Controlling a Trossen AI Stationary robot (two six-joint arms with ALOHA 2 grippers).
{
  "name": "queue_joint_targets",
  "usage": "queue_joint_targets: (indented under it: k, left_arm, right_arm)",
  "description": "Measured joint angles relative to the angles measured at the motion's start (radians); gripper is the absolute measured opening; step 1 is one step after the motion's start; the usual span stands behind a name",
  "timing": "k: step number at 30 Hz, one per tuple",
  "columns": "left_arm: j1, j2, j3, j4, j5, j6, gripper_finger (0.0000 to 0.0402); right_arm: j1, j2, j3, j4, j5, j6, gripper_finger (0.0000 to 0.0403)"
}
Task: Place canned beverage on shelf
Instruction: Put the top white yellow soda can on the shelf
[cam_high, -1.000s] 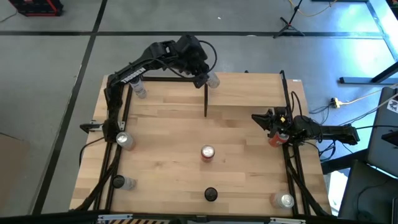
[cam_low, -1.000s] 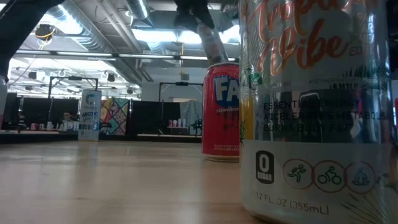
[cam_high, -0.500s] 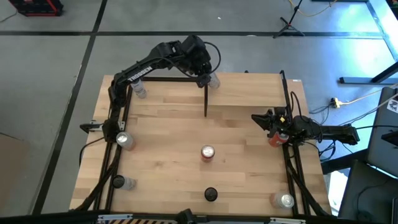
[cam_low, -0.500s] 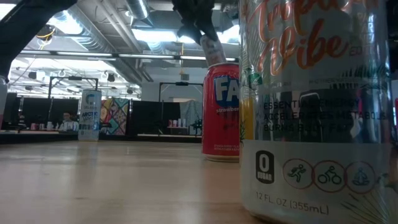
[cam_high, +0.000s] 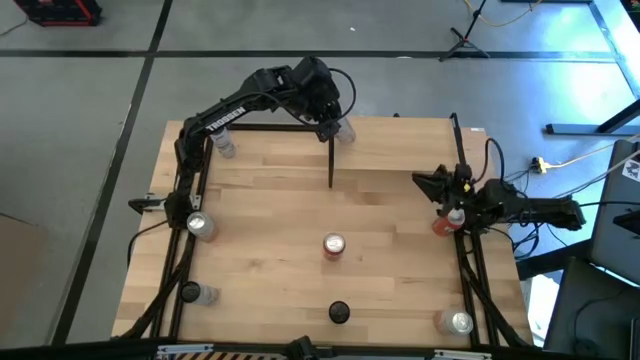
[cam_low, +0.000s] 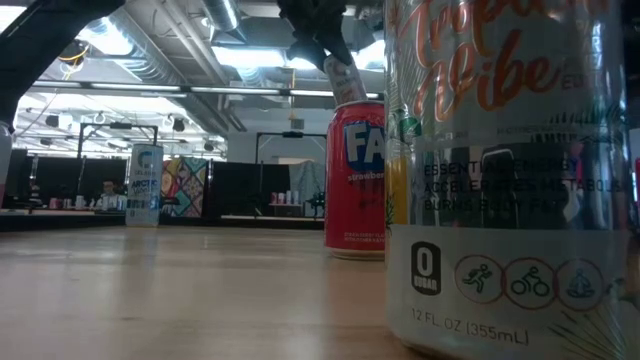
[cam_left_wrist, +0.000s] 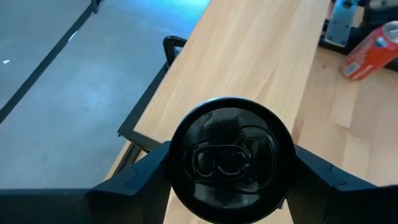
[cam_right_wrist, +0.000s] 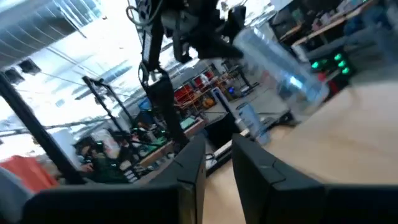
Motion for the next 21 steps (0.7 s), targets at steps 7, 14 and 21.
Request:
queue_joint_targets:
  k: [7, 14, 21]
  left_arm:
    - [0.000, 0.000, 0.000, 0.003, 0.007, 0.008, 0.0238]
    - [-0.001, 0.000, 0.000, 0.005, 0.037, 0.009, 0.0236]
    - [-0.003, 0.000, 0.000, 0.022, 0.060, 0.026, 0.0236]
  right_arm:
    - [-0.006, 0.281, 0.252, -0.183, 0.136, -0.190, 0.0069]
    - [-0.186, 0.606, 0.523, -0.422, 0.097, -0.442, 0.0069]
    - [-0.462, 0.898, 0.678, -0.436, -0.239, -0.625, 0.0069]
